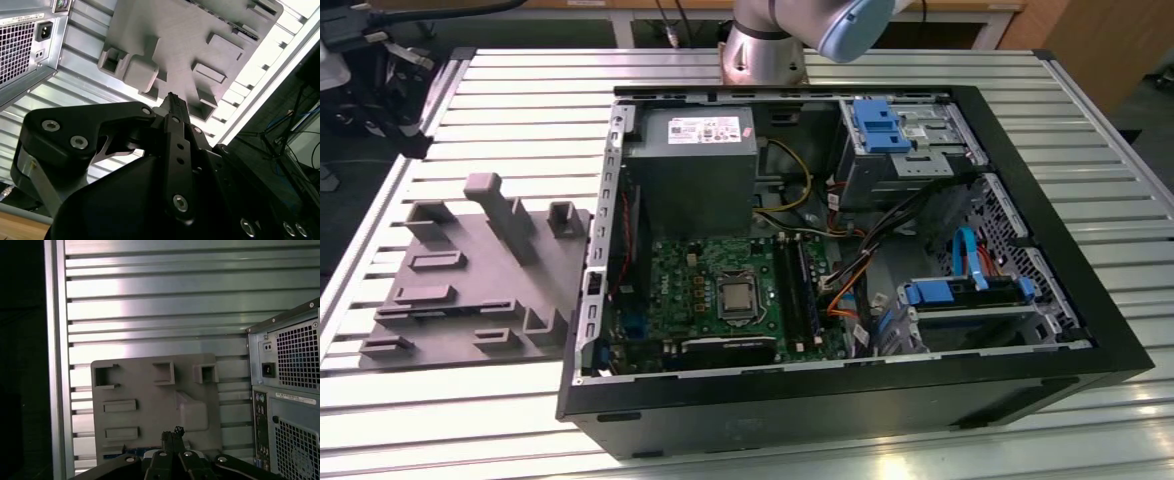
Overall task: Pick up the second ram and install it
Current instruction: 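Reach for the second ram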
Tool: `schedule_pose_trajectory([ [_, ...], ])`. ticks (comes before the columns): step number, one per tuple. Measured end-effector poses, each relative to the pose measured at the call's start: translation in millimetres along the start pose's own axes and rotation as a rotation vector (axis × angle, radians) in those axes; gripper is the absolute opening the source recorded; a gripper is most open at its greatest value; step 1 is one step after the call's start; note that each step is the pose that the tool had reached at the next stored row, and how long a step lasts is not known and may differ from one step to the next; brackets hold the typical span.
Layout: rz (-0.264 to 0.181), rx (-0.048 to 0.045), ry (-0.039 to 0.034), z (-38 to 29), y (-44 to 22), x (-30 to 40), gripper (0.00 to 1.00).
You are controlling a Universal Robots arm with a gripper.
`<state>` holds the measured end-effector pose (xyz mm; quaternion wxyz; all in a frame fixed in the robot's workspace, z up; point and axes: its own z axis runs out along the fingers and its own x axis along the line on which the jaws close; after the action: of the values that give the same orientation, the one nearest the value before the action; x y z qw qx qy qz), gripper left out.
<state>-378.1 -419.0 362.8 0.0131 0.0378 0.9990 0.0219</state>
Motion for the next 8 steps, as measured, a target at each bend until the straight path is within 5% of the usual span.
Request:
schedule_pose_trajectory([
  [8, 0.000, 0.0000, 0.0000, 3.4, -3.5, 2.2, 0.11],
])
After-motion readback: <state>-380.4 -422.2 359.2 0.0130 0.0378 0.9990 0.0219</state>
